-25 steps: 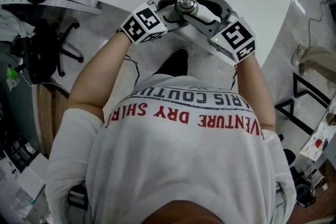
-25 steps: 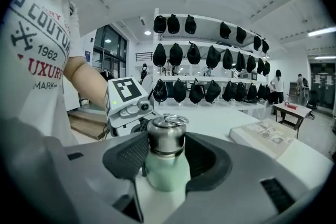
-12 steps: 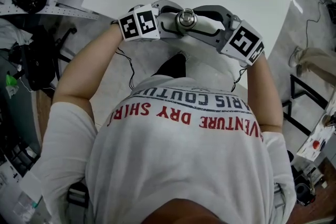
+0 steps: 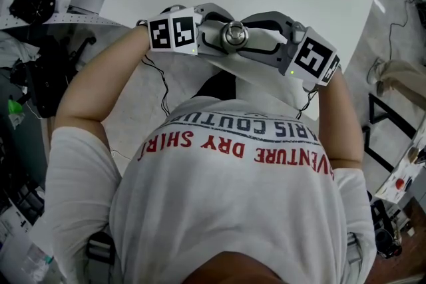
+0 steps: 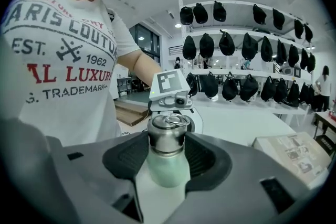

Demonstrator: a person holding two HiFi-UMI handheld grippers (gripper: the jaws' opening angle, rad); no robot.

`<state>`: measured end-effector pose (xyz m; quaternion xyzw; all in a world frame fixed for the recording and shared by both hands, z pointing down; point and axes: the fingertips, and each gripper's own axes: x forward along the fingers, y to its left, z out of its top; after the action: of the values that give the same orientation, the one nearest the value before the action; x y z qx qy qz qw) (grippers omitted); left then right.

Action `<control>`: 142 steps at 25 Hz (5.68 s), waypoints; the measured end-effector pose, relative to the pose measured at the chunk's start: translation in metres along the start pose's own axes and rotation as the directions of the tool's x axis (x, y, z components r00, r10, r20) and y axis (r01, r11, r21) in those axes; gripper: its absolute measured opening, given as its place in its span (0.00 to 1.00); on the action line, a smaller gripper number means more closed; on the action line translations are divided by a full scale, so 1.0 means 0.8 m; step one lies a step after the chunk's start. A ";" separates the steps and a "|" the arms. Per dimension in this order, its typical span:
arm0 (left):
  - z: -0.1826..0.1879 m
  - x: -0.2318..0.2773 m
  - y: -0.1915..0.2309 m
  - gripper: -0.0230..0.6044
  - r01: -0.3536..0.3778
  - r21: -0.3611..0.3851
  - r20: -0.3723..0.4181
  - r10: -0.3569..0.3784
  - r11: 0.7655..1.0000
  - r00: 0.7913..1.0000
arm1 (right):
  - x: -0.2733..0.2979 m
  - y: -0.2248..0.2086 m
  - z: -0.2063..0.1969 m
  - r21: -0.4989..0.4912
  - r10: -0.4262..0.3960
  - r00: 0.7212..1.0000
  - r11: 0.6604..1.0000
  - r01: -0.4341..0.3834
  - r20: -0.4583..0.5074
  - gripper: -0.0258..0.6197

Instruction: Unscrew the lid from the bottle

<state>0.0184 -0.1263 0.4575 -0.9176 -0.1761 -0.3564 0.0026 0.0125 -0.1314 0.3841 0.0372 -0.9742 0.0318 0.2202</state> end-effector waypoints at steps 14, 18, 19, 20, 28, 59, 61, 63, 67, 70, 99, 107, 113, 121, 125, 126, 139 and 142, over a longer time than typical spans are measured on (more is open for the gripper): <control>-0.001 -0.002 0.000 0.58 -0.183 -0.153 0.101 0.200 0.971 0.975 | -0.009 0.008 -0.001 0.136 -0.185 0.981 0.975 0.175 0.064 0.47; 0.002 -0.001 -0.001 0.58 -0.282 -0.243 0.111 0.315 0.928 0.943 | -0.017 0.010 0.002 0.161 -0.308 0.948 0.943 0.293 0.079 0.47; 0.002 0.000 -0.002 0.58 -0.307 -0.268 0.111 0.345 0.913 0.932 | -0.017 0.011 0.000 0.156 -0.329 0.941 0.936 0.315 0.075 0.47; 0.002 0.000 -0.002 0.58 -0.331 -0.293 0.111 0.375 0.897 0.920 | -0.017 0.012 -0.001 0.155 -0.352 0.933 0.928 0.338 0.071 0.47; 0.000 -0.002 -0.001 0.58 -0.490 -0.470 0.088 0.592 0.734 0.801 | -0.006 0.007 0.013 0.210 -0.517 0.853 0.844 0.494 0.070 0.47; -0.002 -0.005 0.002 0.58 -0.540 -0.507 0.082 0.661 0.672 0.746 | 0.007 -0.003 0.012 0.149 -0.503 0.864 0.857 0.494 0.033 0.41; -0.003 -0.005 0.001 0.58 -0.519 -0.482 0.095 0.631 0.706 0.770 | 0.008 -0.003 0.012 0.142 -0.473 0.880 0.874 0.465 0.032 0.41; -0.003 -0.005 0.001 0.58 -0.492 -0.453 0.108 0.593 0.743 0.798 | 0.009 -0.003 0.012 0.137 -0.445 0.895 0.889 0.437 0.033 0.41; -0.003 -0.003 0.001 0.59 -0.420 -0.395 0.121 0.499 0.817 0.858 | 0.010 -0.003 0.013 0.130 -0.383 0.923 0.918 0.376 0.033 0.41; -0.007 -0.005 0.001 0.59 -0.365 -0.340 0.121 0.425 0.867 0.897 | 0.013 -0.004 0.014 0.108 -0.346 0.938 0.934 0.341 0.026 0.41; -0.013 -0.017 -0.002 0.59 -0.144 -0.208 0.108 0.169 0.968 0.980 | -0.004 -0.009 0.046 0.141 -0.265 0.953 0.959 0.244 0.147 0.41; 0.008 -0.078 -0.010 0.57 -0.309 -0.389 0.214 0.411 0.868 0.886 | -0.062 -0.018 0.074 0.284 -0.481 0.846 0.865 0.414 0.230 0.41; 0.065 -0.136 -0.045 0.18 -0.373 -0.555 0.303 0.598 0.744 0.742 | -0.102 0.020 0.102 0.315 -0.569 0.781 0.813 0.489 0.257 0.41; 0.147 -0.193 -0.108 0.09 -0.437 -0.668 0.332 0.767 0.602 0.550 | -0.132 0.091 0.148 0.327 -0.606 0.737 0.791 0.517 0.300 0.41; 0.177 -0.205 -0.139 0.09 -0.492 -0.654 0.322 0.800 0.575 0.506 | -0.147 0.121 0.167 0.323 -0.608 0.728 0.791 0.520 0.316 0.41; 0.184 -0.208 -0.146 0.09 -0.500 -0.649 0.324 0.804 0.573 0.499 | -0.150 0.128 0.172 0.320 -0.604 0.727 0.794 0.516 0.327 0.41; 0.241 -0.212 -0.194 0.09 -0.520 -0.604 0.386 0.793 0.604 0.472 | -0.172 0.174 0.207 0.262 -0.598 0.718 0.802 0.537 0.357 0.41; 0.243 -0.207 -0.196 0.09 -0.514 -0.604 0.388 0.788 0.609 0.478 | -0.173 0.175 0.200 0.272 -0.604 0.716 0.797 0.539 0.350 0.41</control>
<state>-0.0189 -0.0073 0.1853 -0.9521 0.2846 -0.0303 -0.1074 0.0565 0.0038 0.1736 0.3592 -0.9329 0.0264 0.0011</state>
